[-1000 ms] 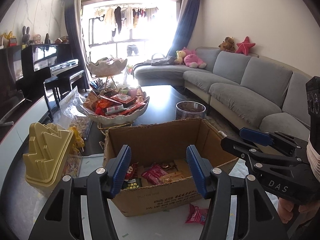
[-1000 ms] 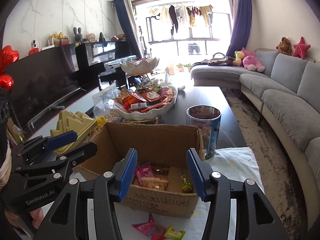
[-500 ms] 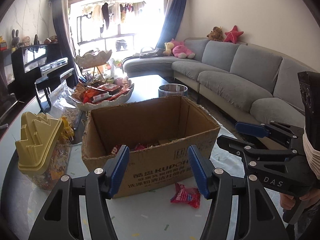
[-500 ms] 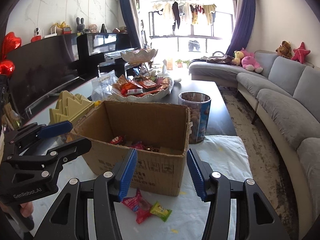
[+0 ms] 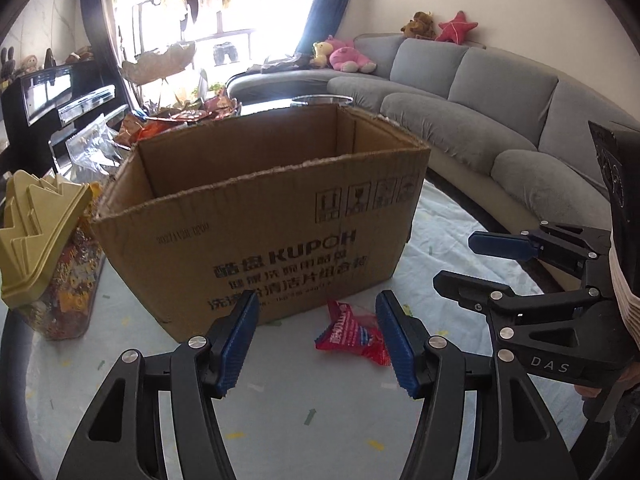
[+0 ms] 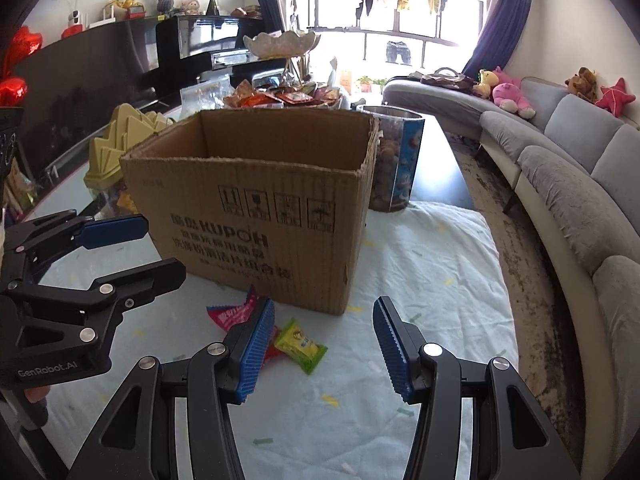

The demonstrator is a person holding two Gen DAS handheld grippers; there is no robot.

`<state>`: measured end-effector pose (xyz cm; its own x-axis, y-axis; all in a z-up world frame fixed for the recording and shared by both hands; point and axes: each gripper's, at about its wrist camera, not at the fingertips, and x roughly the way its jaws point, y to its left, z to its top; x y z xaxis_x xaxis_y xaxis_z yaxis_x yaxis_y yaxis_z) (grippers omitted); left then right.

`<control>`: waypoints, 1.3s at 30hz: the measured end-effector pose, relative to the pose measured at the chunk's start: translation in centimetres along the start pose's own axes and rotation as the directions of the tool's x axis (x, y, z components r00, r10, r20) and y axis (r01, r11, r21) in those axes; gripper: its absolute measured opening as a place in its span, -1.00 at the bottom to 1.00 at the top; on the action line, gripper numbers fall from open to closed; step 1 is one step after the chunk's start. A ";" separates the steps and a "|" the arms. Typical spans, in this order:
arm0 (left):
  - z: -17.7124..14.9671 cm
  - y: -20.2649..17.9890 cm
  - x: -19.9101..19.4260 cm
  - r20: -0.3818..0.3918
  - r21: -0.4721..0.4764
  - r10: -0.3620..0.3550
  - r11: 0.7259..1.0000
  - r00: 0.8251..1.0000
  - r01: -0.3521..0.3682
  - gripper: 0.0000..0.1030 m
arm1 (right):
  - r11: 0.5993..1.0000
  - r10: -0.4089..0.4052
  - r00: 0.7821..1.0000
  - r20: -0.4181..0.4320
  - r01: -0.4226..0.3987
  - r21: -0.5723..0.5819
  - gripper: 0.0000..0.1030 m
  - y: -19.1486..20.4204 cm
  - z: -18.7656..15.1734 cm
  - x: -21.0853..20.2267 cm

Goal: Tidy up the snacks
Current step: 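Withdraw both tools from the box toward the last two snacks, then grasp the pink packet with the left tool while the right tool grasps the yellow-green candy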

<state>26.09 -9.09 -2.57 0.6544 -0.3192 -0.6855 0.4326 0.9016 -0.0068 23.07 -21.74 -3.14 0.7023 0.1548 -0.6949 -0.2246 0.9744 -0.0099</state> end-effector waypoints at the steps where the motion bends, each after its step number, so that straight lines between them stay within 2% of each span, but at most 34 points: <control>1: -0.2 -0.1 0.4 -0.011 -0.001 -0.004 1.000 1.000 0.004 0.17 | 1.000 0.002 1.000 -0.010 -0.002 -0.005 0.03 0.0 -0.3 0.2; 12: -2.1 0.1 3.9 -0.094 -0.014 -0.052 0.999 0.994 0.051 0.17 | 0.998 0.042 0.991 -0.124 -0.046 -0.032 0.02 0.0 -2.5 3.9; 27: -2.3 1.2 6.8 -0.141 -0.088 -0.146 0.987 0.979 0.134 0.13 | 0.992 0.112 0.975 -0.191 -0.121 -0.036 0.00 -0.3 -3.0 7.5; 34: -2.5 1.7 7.4 -0.159 -0.138 -0.197 0.975 0.967 0.176 -0.08 | 0.989 0.120 0.976 -0.182 -0.134 -0.069 -0.08 0.3 -2.7 8.2; 39: -2.9 1.9 7.2 -0.156 -0.129 -0.189 0.977 0.969 0.170 -0.22 | 0.987 0.123 0.977 -0.174 -0.139 -0.081 -0.33 0.8 -2.5 8.3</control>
<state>29.78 -8.86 -9.63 0.4559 -0.4348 -0.7766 0.4539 0.8642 -0.2173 27.05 -20.12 -10.75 0.5406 0.2428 -0.8055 -0.3736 0.9271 0.0287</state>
